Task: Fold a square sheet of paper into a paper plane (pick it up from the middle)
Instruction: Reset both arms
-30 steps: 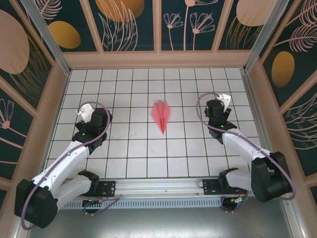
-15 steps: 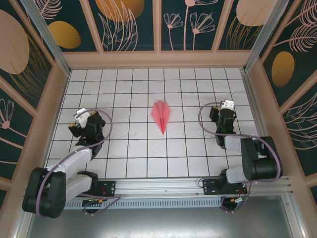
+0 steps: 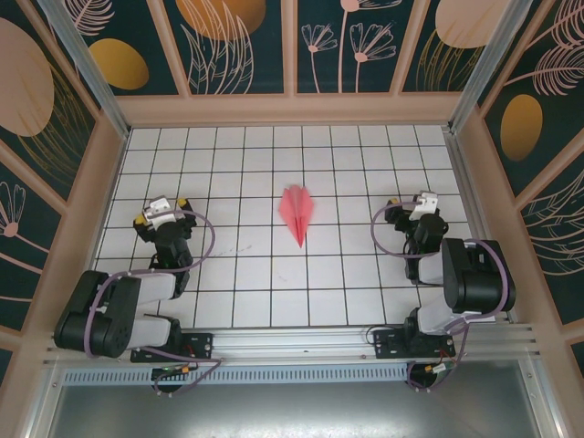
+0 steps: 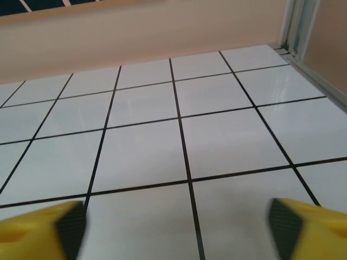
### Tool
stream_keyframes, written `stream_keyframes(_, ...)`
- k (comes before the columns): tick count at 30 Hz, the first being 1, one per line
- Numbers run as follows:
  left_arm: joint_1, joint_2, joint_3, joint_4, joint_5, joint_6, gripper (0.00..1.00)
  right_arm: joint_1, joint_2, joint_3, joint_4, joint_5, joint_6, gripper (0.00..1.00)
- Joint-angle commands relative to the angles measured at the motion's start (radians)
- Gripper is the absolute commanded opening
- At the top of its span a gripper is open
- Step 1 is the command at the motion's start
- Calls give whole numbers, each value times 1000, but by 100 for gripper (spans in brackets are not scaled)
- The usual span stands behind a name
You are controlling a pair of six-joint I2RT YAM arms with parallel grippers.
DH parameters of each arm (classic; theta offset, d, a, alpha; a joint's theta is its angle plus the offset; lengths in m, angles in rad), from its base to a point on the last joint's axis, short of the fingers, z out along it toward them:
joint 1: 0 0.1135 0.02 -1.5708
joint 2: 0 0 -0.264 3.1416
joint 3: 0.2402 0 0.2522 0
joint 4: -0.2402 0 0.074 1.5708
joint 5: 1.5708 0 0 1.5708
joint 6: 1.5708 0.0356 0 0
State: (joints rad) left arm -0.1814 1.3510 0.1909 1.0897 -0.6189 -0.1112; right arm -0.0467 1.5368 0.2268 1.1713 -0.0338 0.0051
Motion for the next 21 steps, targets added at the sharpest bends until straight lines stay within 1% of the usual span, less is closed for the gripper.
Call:
stream_keyframes(1,26,73,2,217,88,75,99,5,5,9,68,-18,4,99)
stream_keyframes(3,42,140,4,288,100,72,99,7,5,10,68,-14,4,99)
stream_keyframes(4,50,115,21,201,128,55,99,8,4,10,69,-15,4,99)
stream_keyframes(5,66,108,16,206,168,46,99,7,5,10,68,-14,4,99)
stream_keyframes(6,86,124,-8,266,208,36,99,7,5,10,68,-14,4,99)
stream_keyframes(7,101,144,-21,289,250,26,99,7,4,10,68,-12,5,99)
stream_keyframes(8,106,203,-29,403,239,33,99,7,5,10,68,-13,4,99)
stream_keyframes(9,106,196,-8,317,242,30,99,7,4,10,69,-12,4,99)
stream_keyframes(10,120,158,31,191,255,7,99,7,5,10,67,-13,4,99)
stream_keyframes(11,141,183,21,263,278,-5,99,7,5,10,68,-12,4,99)
stream_keyframes(12,145,188,17,272,282,-7,99,7,5,10,67,-12,4,99)
stream_keyframes(13,145,169,22,227,285,-10,99,7,5,10,68,-12,5,99)
stream_keyframes(15,145,174,16,250,285,-5,99,7,4,10,68,-12,5,99)
stream_keyframes(21,144,170,16,242,286,-2,99,7,4,10,67,-13,5,99)
